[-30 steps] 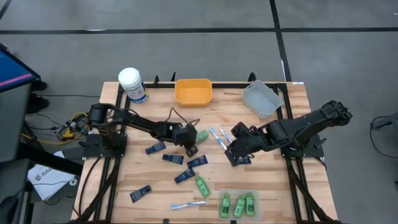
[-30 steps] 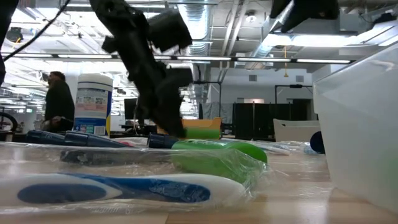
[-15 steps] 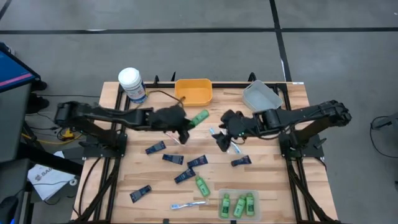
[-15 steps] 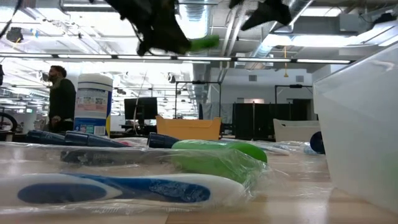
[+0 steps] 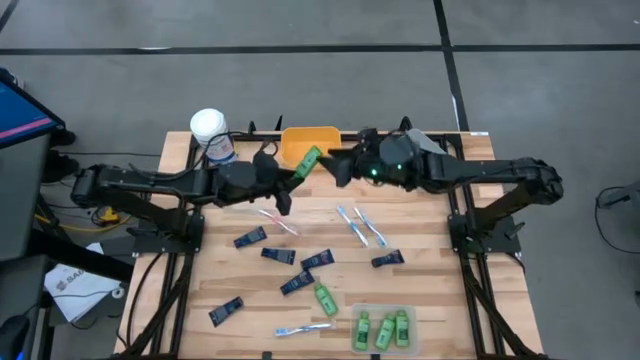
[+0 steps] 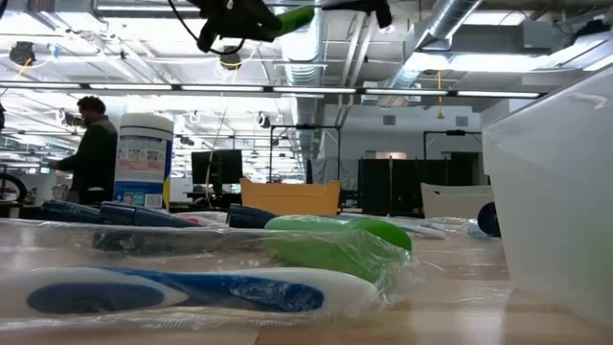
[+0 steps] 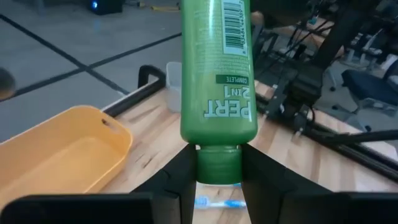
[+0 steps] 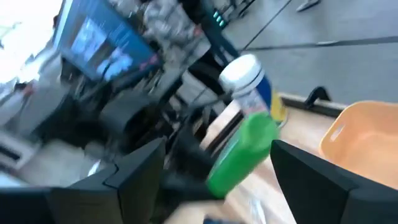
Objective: Pick & Place Travel size toiletries
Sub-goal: Put the green shampoo into the transparent bin
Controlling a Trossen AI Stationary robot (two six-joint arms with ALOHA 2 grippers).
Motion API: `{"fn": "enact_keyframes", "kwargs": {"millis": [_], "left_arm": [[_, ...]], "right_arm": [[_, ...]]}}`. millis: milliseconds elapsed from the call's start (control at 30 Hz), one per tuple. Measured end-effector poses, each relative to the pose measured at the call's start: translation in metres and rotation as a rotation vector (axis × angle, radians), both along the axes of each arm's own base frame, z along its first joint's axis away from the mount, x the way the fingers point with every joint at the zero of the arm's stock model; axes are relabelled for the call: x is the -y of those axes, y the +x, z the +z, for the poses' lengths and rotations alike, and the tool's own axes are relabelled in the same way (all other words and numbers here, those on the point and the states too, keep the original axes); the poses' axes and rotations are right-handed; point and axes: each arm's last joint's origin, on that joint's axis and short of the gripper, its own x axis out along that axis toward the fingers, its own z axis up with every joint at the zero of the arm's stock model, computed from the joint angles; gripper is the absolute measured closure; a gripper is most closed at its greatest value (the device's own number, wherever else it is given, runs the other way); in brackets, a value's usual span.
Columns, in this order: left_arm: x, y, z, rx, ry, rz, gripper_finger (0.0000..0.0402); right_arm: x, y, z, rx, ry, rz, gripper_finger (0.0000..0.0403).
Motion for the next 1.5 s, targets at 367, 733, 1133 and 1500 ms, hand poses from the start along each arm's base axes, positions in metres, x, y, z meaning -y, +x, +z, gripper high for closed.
{"fn": "enact_keyframes", "kwargs": {"millis": [367,733,1133,1500], "left_arm": [[-0.001,0.002,0.005,0.050,0.030,0.021,0.0307],[-0.005,0.002,0.007,0.068,0.046,0.051,0.0307],[-0.005,0.002,0.007,0.052,0.075,0.042,0.0307],[-0.005,0.002,0.007,0.045,0.083,0.043,0.0296]], "right_arm": [[0.012,-0.001,0.000,0.009,0.022,-0.049,0.0119],[0.016,0.034,-0.025,0.036,0.037,-0.050,0.0119],[0.023,0.039,-0.031,0.050,0.045,-0.049,0.0175],[0.022,0.040,-0.028,0.072,0.019,-0.013,0.0323]]}}
